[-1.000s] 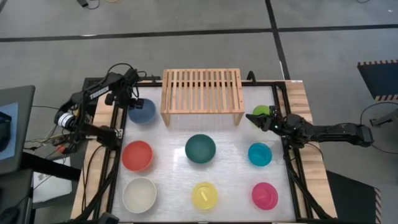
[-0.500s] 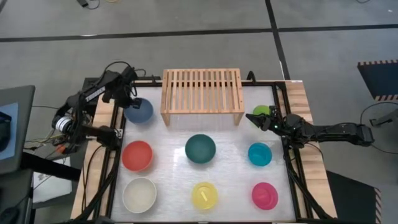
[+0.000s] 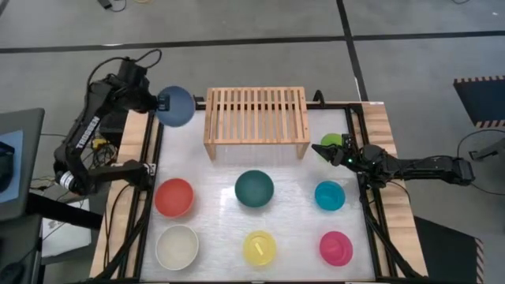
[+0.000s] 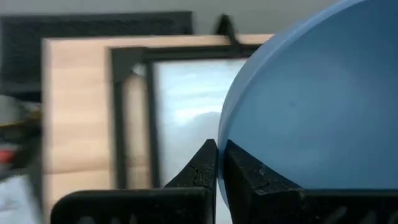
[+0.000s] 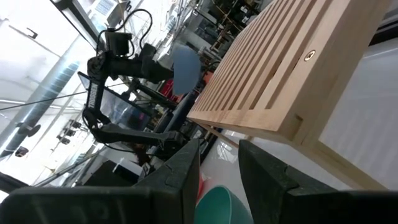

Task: Place and stack bowls onto a shelf
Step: Put the dark blue bowl onto the shelf

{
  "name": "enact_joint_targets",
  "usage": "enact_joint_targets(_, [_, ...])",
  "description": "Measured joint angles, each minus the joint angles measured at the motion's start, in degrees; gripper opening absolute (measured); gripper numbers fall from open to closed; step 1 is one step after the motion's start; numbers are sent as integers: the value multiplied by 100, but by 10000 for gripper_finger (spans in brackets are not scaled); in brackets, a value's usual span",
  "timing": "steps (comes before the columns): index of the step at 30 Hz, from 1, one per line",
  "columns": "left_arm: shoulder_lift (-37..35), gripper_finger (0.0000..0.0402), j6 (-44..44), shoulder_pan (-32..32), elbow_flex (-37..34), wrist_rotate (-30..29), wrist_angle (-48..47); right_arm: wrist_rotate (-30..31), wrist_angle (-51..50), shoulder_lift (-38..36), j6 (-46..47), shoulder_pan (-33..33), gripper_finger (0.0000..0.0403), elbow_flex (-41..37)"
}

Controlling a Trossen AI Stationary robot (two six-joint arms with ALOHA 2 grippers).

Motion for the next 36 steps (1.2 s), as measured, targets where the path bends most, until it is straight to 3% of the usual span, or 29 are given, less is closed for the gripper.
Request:
enact_joint_targets(5, [-2,0,-296,-336,107,276,284,-4,-4,-1,42,-6,138,0])
enact_joint_targets(11, [60,0,-878,-1019,122,740,1595,-9,-4,0,98,-6,138,0])
enact_joint_targets(21, [949,0,-1101,-1909,150,704,2587,-51,-4,0,168,0,138,0])
enact_joint_targets(27, [1774,0,-843,-2155,945,540,2278,-139,-4,-1,347,0,138,0])
enact_joint_targets(36, [3401,0,573,-1968,3083,390,94,-142,-4,-1,348,0,138,0])
